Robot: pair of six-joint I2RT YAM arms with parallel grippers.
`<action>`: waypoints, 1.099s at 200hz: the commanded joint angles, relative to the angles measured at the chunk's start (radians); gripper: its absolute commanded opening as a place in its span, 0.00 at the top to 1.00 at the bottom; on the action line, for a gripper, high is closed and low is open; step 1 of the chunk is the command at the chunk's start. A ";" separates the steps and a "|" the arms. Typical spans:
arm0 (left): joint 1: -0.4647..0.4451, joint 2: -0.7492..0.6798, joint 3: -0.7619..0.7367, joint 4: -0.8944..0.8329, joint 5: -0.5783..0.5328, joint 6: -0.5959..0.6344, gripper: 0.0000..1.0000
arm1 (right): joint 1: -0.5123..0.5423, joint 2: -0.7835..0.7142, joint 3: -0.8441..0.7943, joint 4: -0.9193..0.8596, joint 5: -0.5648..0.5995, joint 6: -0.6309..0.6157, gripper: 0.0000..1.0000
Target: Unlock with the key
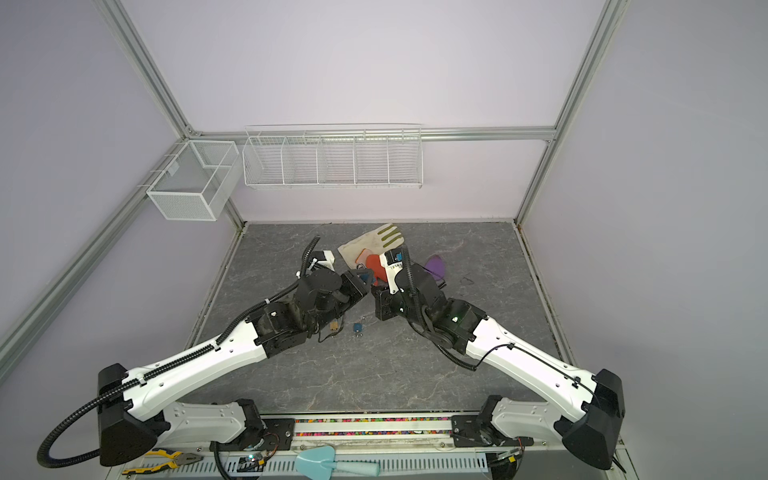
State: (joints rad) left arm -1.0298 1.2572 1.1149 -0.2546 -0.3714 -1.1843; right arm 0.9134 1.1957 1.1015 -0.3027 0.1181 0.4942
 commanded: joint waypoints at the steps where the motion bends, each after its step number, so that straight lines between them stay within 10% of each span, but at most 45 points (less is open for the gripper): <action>1: -0.041 0.032 0.023 -0.030 0.054 0.028 1.00 | 0.000 0.005 0.057 0.149 -0.124 0.009 0.94; 220: 0.042 -0.146 -0.116 0.141 0.328 0.286 1.00 | -0.142 -0.045 0.014 0.372 -0.534 0.275 0.94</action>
State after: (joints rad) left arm -0.9691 1.1252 1.0519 -0.1455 -0.2024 -0.9627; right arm 0.7723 1.1893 1.1152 -0.1833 -0.3225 0.7086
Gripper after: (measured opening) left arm 0.355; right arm 0.064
